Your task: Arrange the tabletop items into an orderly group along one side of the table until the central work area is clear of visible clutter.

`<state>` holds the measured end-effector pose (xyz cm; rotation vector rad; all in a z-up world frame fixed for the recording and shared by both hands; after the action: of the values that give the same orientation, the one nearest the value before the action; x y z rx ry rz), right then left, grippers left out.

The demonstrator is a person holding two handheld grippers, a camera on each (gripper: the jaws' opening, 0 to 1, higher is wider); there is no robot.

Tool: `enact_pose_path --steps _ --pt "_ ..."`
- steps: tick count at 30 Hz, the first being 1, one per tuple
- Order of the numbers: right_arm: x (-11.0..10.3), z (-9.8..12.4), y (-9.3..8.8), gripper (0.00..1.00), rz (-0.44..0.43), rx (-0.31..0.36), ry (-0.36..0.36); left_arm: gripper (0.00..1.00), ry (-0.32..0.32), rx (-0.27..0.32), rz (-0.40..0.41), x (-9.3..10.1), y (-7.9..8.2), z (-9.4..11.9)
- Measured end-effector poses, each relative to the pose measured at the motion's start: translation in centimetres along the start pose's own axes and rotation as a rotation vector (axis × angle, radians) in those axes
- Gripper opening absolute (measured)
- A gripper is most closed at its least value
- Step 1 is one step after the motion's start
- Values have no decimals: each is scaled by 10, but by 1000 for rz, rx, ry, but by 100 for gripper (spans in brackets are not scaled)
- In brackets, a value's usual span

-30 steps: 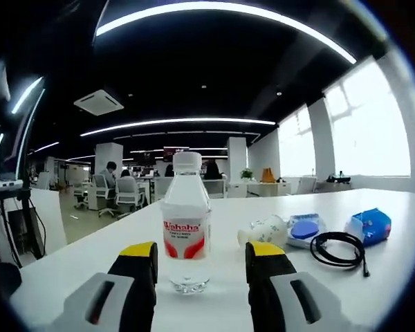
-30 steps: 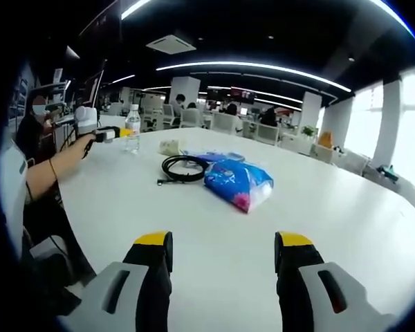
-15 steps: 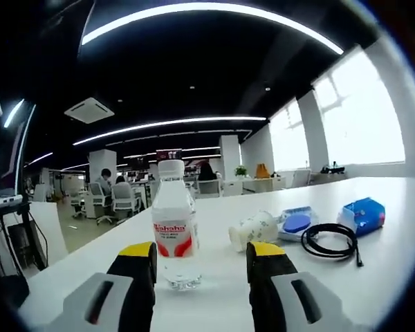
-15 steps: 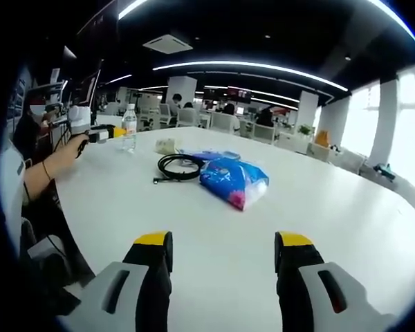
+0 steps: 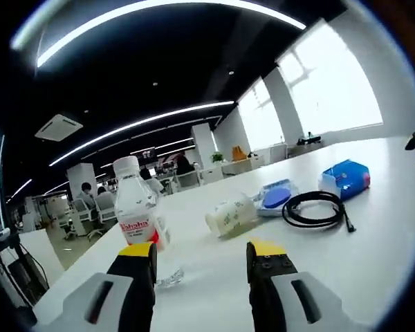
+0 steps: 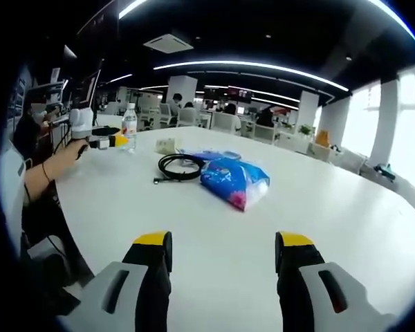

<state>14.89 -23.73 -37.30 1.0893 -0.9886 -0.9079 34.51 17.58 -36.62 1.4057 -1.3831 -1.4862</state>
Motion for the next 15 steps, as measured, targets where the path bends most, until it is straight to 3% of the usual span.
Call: enact_pose_path --steps 6,15 --pt "-2 0 2 58 2 7 4 52 -14 -2 36 1 -2 0" --pt "-2 0 1 58 0 6 5 52 -51 -18 -10 6 -4 1"
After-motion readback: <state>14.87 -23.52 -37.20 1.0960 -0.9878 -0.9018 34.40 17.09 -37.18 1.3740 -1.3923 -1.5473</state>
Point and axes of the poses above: the point that each gripper's makers call its tool centre point, and the gripper's own axes: z roughly backward along the fingers, x roughly to its right, y roughly out of its top, the point moved 1 cm from there along z, roughly backward along the fingers, and after that the axes turned 12 degrees about x, right-handed, at the moved point
